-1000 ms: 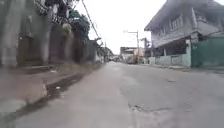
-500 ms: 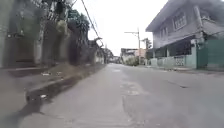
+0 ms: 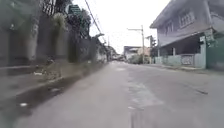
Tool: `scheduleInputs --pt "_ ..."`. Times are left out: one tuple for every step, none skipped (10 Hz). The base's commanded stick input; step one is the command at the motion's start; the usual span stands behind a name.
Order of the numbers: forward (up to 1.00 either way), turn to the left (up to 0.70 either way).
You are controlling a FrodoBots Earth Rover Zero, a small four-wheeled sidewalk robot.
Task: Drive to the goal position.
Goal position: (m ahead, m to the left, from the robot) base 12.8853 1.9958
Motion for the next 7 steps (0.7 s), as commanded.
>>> scheduleInputs --pt "1.00 -0.02" --pt "1.00 0.00" --pt "1.00 0.00" --pt "1.00 0.00" --pt "1.00 0.00" --pt "1.00 -0.03" --pt "1.00 -0.04"
